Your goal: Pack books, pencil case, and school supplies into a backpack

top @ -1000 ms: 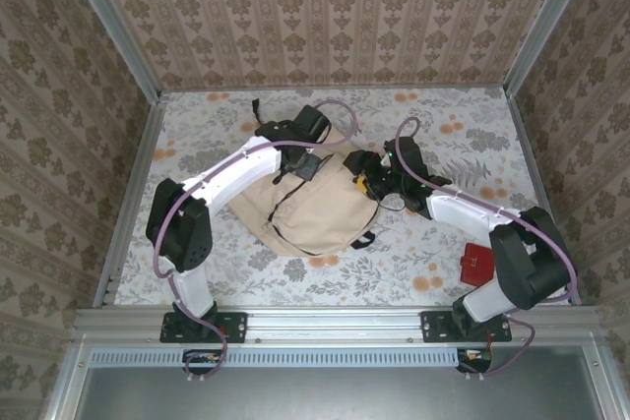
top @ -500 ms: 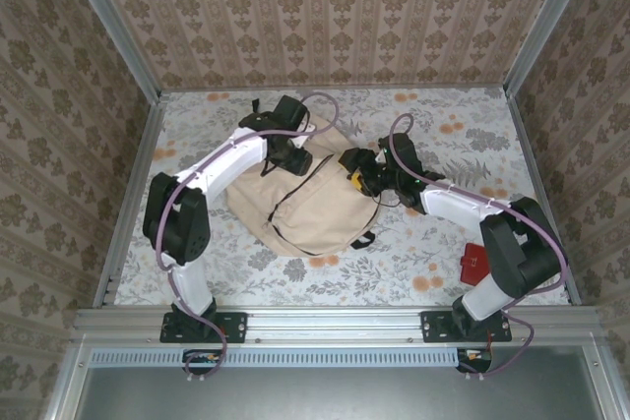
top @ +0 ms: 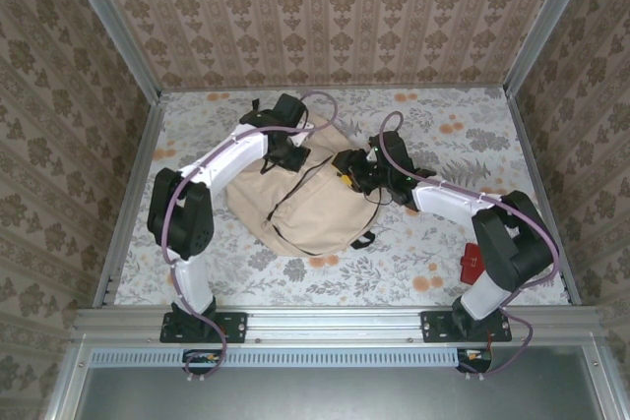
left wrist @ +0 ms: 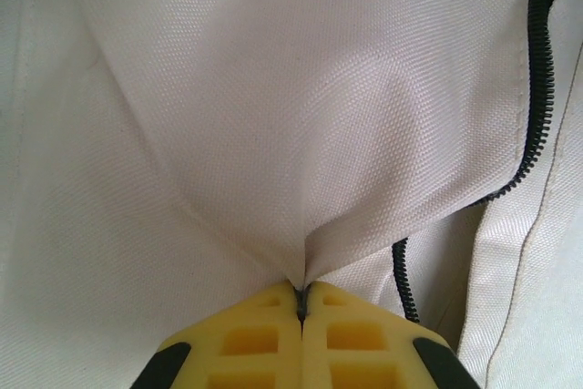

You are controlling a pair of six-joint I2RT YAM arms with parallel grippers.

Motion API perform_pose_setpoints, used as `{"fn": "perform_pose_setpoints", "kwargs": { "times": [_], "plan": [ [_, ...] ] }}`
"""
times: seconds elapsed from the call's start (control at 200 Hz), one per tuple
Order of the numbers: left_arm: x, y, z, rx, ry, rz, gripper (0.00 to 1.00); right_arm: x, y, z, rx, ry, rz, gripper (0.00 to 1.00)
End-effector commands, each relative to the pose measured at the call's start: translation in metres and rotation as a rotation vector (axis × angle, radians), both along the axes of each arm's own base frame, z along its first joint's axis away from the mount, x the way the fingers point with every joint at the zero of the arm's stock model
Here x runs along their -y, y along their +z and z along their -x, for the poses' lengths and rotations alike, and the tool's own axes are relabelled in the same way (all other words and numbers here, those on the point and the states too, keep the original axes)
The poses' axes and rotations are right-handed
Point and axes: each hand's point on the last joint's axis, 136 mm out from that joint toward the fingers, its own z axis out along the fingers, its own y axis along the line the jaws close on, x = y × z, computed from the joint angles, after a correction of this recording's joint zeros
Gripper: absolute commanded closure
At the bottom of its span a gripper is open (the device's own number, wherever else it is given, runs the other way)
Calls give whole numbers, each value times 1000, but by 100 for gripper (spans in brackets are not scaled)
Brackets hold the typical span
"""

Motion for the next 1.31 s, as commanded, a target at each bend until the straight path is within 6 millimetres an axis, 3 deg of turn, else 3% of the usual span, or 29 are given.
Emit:
{"fn": "perform_pose_setpoints", "kwargs": {
  "times": [0.0, 0.185, 0.355, 0.575, 0.89, 1.05, 1.19, 1.3],
  "plan": [
    [2, 45, 0, 83, 17, 77, 100, -11, 5, -7, 23, 5, -8, 61],
    [5, 78, 4, 152, 52, 197, 100, -32, -5, -13, 19, 10, -16, 84],
    [7, 90, 7, 168, 74, 287, 100, -49, -12, -27, 32, -10, -16, 94],
    [9, 81, 10, 128, 79, 302, 100, -61, -27, -50, 34, -60, -2, 97],
    [11, 76, 15, 98, 78, 327, 100, -89, -17, -81, 167, -93, -14, 98],
    [11, 72, 17, 78, 77, 340, 100, -104, -24, -91, 186, -97, -50, 98],
    [9, 68, 17, 69, 90, 345, 100, -113, -20, -88, 201, -56, -86, 96],
    [2, 65, 15, 74, 113, 347, 100, -100, -18, -70, 155, -30, -21, 93]
  ]
}}
